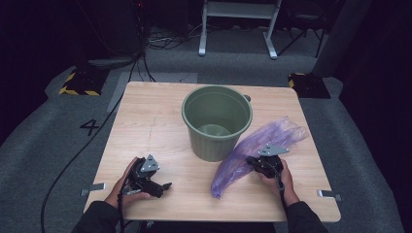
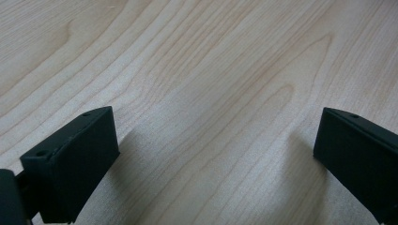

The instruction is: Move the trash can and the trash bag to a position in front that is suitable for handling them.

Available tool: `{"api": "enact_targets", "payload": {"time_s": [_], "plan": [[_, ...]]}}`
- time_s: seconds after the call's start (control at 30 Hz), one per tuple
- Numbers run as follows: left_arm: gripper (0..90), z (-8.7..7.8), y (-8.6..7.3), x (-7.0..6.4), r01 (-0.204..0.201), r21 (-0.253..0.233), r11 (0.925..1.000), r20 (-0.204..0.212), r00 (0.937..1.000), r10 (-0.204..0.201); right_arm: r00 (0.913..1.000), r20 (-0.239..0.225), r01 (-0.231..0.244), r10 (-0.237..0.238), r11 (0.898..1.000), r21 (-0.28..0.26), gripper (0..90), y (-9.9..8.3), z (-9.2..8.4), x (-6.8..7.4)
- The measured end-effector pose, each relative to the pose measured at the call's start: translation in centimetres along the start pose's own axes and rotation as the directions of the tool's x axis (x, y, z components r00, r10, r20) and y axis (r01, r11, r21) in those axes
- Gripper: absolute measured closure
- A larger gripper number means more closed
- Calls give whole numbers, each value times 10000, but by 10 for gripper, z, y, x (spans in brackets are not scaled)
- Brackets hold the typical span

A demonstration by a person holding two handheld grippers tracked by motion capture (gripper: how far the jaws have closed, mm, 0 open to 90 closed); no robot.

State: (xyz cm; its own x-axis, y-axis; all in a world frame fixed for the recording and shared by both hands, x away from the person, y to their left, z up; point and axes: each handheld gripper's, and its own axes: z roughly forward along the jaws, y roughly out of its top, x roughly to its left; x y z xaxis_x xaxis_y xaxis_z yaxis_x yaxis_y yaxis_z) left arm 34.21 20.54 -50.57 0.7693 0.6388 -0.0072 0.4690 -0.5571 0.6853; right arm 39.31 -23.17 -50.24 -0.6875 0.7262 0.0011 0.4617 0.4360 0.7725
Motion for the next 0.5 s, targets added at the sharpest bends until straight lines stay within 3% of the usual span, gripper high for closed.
{"api": "enact_targets", "payload": {"time_s": [0.33,0.5], "plan": [[0,0,0,0,21,7,10000,4,10000,-21,9951,724,-658,679,9974,-301,896,-6,-11,-25],[0,0,0,0,20,3,10000,10,10000,-20,9916,849,-928,975,9940,-578,897,-8,-17,-33]]}}
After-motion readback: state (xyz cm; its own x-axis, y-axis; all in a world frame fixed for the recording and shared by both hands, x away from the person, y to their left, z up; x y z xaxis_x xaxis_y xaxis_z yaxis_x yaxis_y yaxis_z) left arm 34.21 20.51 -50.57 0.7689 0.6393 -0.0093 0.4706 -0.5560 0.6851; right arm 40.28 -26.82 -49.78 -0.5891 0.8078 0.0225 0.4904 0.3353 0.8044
